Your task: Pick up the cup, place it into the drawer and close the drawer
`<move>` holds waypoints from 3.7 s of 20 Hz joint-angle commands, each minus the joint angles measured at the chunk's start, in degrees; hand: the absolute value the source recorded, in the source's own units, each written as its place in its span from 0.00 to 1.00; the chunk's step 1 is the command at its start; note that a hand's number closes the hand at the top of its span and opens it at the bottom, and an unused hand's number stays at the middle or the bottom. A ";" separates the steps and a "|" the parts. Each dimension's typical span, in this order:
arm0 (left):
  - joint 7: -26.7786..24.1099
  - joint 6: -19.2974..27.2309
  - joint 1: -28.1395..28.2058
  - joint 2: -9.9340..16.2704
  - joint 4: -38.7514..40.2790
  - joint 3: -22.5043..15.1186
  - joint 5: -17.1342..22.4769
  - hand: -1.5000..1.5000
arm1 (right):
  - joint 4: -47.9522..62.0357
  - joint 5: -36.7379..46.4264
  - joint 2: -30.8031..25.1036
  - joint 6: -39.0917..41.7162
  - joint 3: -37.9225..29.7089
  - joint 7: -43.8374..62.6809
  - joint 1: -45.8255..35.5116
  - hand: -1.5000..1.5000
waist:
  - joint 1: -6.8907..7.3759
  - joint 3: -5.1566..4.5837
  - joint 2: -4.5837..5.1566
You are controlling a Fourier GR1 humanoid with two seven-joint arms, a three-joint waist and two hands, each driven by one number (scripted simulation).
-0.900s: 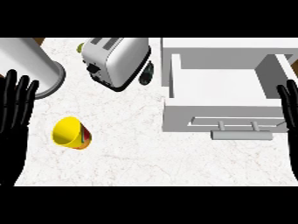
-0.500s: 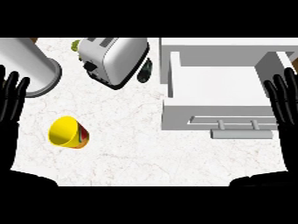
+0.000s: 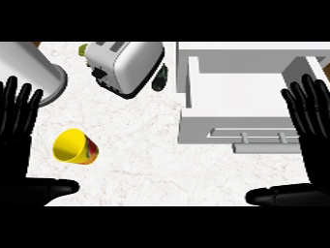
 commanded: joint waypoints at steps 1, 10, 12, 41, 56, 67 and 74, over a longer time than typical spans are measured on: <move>-2.13 0.23 -1.98 -0.59 4.02 -0.48 -1.36 0.00 | 3.50 0.48 -0.09 -0.98 -0.47 2.49 -7.46 0.00 | 0.08 -0.02 0.05; -2.67 0.01 -0.17 0.48 5.74 1.55 -1.27 0.00 | -2.54 -0.19 0.31 0.08 -0.13 3.90 -0.82 0.00 | -0.06 -0.02 0.00; -1.34 -0.52 -0.79 0.60 5.65 2.07 0.98 0.00 | 1.23 3.19 2.12 -2.33 1.48 2.30 -4.67 0.00 | 0.07 -0.02 0.01; -18.31 -3.83 1.60 2.68 33.16 7.64 -3.56 0.00 | 1.96 -1.59 -0.59 1.43 -3.78 3.08 -5.38 0.00 | -0.03 -0.02 0.04; -33.57 -4.15 -3.75 3.99 54.71 9.88 -5.31 0.00 | -2.26 0.71 1.45 0.08 -0.03 5.33 -4.03 0.00 | -0.10 -0.03 0.04; -44.43 -7.87 -9.89 8.50 74.47 11.36 -5.51 0.00 | -0.43 -1.98 0.00 2.24 -2.68 4.91 -4.55 0.00 | -0.21 -0.04 0.06; -50.53 -5.79 -13.70 6.86 80.93 10.40 -6.36 0.00 | 1.39 -0.37 0.46 2.07 -2.19 3.36 -4.90 0.00 | -0.20 -0.04 0.09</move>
